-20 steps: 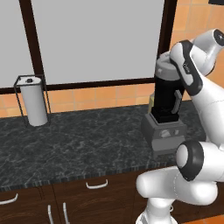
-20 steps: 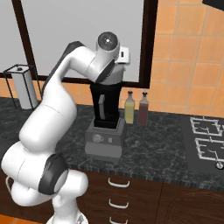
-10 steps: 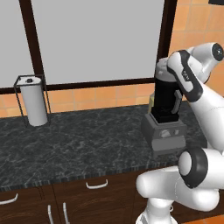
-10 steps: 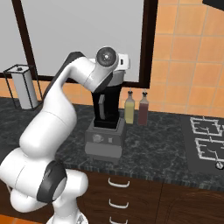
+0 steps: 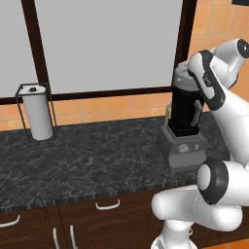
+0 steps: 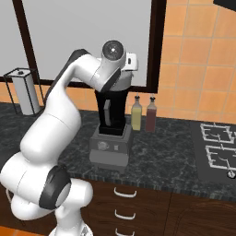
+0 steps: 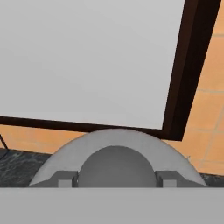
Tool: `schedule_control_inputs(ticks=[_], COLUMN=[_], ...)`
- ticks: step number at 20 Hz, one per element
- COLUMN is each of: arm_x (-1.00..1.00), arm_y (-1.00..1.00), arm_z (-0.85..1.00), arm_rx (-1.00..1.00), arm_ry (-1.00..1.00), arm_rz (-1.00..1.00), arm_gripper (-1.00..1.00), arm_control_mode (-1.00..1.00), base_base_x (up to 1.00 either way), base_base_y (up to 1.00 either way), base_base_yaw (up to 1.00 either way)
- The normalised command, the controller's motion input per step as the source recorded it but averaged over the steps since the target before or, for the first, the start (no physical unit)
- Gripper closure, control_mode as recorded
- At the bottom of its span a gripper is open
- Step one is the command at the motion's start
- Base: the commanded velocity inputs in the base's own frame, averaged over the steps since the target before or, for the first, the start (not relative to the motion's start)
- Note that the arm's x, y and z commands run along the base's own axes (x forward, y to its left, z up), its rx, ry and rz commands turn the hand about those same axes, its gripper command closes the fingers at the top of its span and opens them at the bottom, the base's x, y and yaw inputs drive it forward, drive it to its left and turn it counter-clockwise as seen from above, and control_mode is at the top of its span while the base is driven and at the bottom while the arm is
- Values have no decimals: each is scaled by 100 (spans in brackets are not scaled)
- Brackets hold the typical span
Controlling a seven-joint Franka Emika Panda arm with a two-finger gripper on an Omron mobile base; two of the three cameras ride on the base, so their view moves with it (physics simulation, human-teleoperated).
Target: Close the lid blender by securely placing the lid on top.
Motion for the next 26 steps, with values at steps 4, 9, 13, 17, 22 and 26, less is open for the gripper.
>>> schedule_control_inputs(ticks=[4,9,13,17,22,26], arm_x=[-27,-4,-19,-15,0,0], arm_y=[-10,0,0,0,9,11], arm_z=[43,47,21,2,0,0], arm_rx=[0,-1,-4,-3,-2,-1], arm_ry=[8,7,1,0,0,0], arm_rz=[0,0,0,0,0,0], arm_gripper=[100,100,100,100,100,100], arm_control_mode=[-100,-100,-100,-100,-100,-100], base_base_x=[0,0,0,0,0,0], base_base_y=[0,0,0,0,0,0], base_base_yaw=[0,0,0,0,0,0])
